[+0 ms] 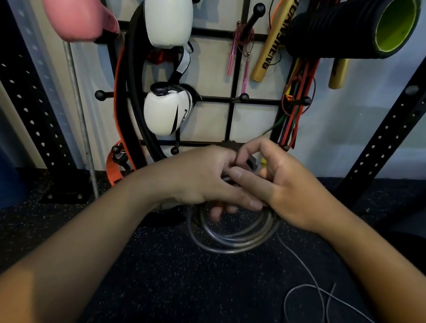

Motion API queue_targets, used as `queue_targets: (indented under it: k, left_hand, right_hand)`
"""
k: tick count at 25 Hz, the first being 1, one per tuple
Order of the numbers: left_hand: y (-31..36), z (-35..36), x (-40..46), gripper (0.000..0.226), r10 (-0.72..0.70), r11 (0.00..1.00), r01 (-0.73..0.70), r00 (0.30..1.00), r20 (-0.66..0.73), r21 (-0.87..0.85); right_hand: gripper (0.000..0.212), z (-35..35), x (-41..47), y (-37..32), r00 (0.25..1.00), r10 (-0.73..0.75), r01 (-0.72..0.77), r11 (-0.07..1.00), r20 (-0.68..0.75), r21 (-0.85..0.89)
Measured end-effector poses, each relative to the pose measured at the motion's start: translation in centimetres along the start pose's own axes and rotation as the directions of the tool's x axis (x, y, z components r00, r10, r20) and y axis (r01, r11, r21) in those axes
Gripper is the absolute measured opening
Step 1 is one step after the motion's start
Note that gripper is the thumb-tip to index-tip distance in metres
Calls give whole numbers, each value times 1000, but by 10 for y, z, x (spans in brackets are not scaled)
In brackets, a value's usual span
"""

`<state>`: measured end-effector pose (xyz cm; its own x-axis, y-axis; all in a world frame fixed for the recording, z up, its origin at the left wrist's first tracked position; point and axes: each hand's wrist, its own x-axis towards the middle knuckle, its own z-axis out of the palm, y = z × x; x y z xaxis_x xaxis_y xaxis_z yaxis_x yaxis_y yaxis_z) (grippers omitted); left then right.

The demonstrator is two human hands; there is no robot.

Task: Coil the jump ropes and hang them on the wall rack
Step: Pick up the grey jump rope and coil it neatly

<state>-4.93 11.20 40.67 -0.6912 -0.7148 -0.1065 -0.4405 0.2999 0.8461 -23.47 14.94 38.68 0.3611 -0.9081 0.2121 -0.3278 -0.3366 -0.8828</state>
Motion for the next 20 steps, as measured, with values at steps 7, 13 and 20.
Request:
queue_targets:
  k: [7, 13, 20]
  left_hand:
    - [0, 11, 2, 23, 18, 948, 11, 996, -91, 317]
    - [-2, 13, 1, 33, 160, 980, -137, 974, -162, 145]
    - [-1, -3, 3, 39, 126, 595, -376, 916, -380, -710]
  right_hand:
    - [24, 0, -3, 4, 975, -133, 75, 951, -179, -300]
    - [21, -11, 0, 5, 930, -235, 142, 939, -283, -314]
    - [54, -28, -3, 18, 829, -97, 12, 988, -551, -155]
